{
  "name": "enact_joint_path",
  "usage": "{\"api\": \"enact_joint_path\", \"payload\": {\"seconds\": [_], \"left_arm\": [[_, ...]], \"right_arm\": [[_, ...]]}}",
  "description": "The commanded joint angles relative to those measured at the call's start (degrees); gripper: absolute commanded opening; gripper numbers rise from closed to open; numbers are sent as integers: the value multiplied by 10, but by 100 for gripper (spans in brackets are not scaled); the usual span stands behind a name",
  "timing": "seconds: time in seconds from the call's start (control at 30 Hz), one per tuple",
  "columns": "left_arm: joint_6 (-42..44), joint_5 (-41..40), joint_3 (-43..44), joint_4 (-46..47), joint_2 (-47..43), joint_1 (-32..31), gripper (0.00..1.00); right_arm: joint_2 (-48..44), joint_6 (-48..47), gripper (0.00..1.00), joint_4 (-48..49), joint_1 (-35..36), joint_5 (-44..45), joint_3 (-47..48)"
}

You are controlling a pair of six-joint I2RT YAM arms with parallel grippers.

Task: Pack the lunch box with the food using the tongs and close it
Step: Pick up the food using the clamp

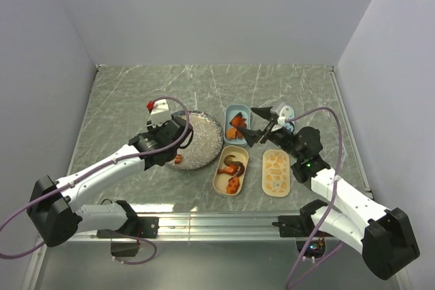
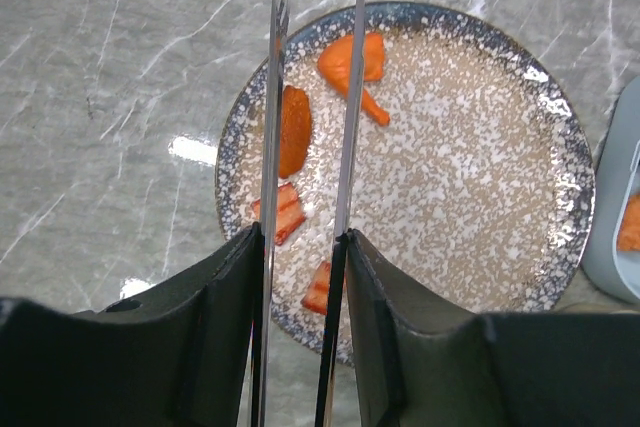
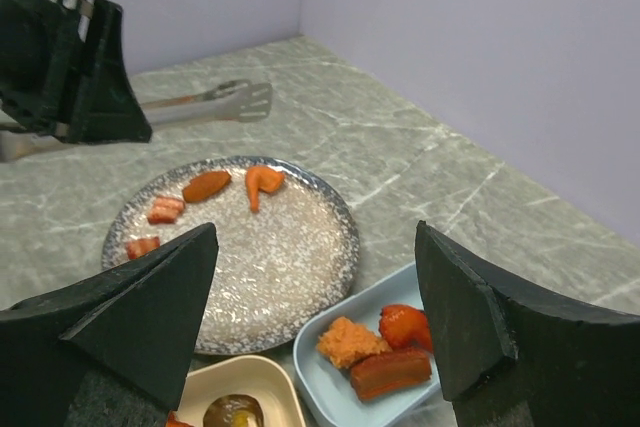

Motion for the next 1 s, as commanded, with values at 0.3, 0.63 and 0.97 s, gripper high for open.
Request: {"api": "enact_joint_path", "payload": {"seconds": [0.3, 0.63, 0.97], "left_arm": [[-26, -1, -27, 67, 17, -6, 48], [-4, 47, -19, 75, 68, -5, 49], [3, 53, -8, 82, 113, -5, 50]], "right_arm": [[-149, 64, 87, 33, -3, -36, -84], [-145, 61, 88, 26, -4, -34, -84], [-152, 60, 88, 24, -4, -34, -87]]}}
